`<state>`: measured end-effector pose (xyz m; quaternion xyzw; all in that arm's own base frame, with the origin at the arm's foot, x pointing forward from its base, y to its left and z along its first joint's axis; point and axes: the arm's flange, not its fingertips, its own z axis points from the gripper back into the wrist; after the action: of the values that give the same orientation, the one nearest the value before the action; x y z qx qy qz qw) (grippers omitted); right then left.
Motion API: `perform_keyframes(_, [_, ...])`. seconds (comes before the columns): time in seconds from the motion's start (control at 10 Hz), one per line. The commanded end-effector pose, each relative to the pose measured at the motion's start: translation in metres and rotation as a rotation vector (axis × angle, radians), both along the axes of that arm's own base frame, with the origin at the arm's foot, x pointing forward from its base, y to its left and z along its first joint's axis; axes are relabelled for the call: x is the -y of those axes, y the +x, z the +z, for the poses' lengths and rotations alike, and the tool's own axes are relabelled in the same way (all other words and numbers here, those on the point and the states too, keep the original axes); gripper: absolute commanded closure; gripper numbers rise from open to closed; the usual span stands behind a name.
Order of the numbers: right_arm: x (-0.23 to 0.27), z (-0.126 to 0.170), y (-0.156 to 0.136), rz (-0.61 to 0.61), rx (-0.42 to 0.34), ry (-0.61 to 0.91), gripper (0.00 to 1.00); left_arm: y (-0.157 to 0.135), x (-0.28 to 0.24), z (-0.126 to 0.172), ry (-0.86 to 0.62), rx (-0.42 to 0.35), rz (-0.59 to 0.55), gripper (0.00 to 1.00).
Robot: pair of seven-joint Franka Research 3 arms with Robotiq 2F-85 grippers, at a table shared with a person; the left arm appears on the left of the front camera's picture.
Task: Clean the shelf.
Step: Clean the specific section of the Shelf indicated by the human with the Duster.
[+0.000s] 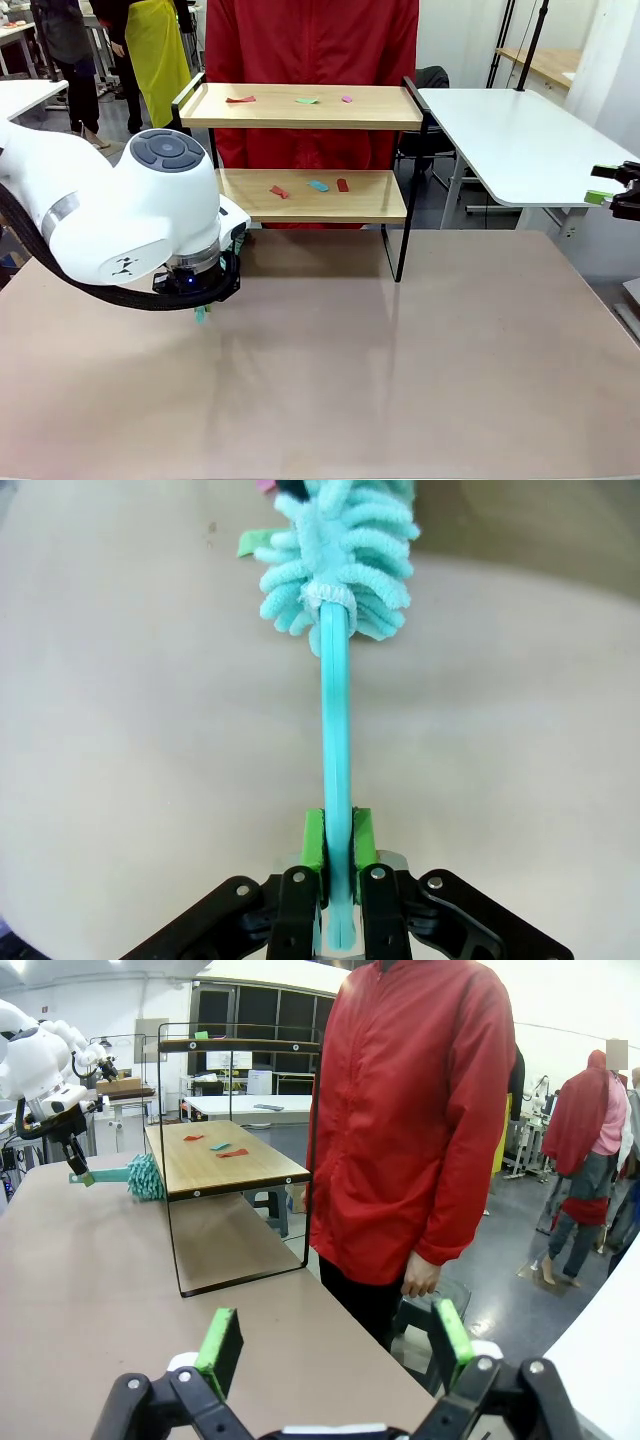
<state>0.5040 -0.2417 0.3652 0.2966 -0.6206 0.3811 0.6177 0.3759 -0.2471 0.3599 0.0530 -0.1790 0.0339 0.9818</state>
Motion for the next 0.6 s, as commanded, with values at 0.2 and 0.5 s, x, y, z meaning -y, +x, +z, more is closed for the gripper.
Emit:
perform_keyframes(0.2, [-0.002, 0.005, 0.001, -0.003, -0.020, -0.009, 0.00, 0.005, -0.004, -0.003, 0.006, -0.019, 0.016, 0.87])
perform_keyframes(0.5, [-0.002, 0.005, 0.001, -0.003, -0.020, -0.009, 0.00, -0.006, -0.003, -0.001, -0.008, 0.022, -0.043, 0.87])
